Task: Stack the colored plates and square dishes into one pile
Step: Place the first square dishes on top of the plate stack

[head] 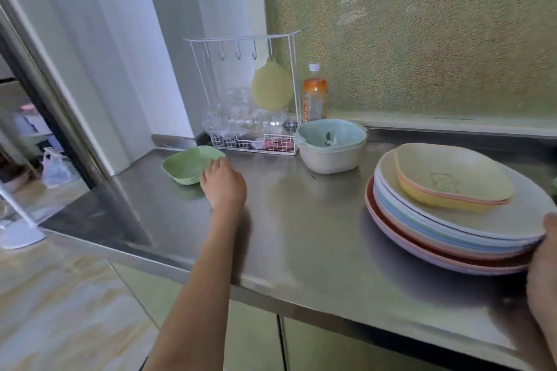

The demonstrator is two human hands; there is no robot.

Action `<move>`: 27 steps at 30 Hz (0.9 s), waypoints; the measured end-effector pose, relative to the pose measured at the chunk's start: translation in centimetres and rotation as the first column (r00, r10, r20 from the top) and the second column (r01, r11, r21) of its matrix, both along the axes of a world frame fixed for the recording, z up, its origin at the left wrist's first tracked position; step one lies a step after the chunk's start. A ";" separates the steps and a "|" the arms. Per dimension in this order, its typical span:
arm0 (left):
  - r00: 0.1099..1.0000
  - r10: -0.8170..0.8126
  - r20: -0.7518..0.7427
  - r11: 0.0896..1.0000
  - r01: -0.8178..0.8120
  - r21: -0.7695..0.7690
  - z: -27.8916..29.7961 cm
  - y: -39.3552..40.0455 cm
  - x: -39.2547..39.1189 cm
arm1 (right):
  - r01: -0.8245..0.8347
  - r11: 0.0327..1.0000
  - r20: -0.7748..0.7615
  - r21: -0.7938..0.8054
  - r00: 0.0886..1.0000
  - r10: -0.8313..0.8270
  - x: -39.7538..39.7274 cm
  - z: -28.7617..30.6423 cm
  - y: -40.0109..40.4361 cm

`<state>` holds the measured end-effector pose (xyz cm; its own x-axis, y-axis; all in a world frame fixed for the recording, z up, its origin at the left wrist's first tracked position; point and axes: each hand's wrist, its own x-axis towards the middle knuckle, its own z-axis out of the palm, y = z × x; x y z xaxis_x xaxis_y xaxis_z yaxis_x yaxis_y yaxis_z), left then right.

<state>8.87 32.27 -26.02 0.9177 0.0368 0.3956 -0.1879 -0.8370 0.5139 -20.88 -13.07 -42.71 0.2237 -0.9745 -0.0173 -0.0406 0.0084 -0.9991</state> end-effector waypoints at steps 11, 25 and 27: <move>0.993 0.111 -0.049 0.962 -0.095 0.256 -2.2 1.6 3.4 | 0.030 0.998 0.004 -0.060 1.000 -0.030 0.0 10.4 10.3; 0.618 -0.571 0.541 0.750 0.660 0.037 7.6 -14.8 -16.4 | -0.015 0.981 0.102 -0.193 0.994 0.035 -0.4 14.1 14.4; 0.534 -0.653 0.537 0.681 0.724 0.109 8.2 -17.1 -19.2 | -0.024 0.981 0.114 -0.194 0.992 0.047 -0.5 14.1 14.5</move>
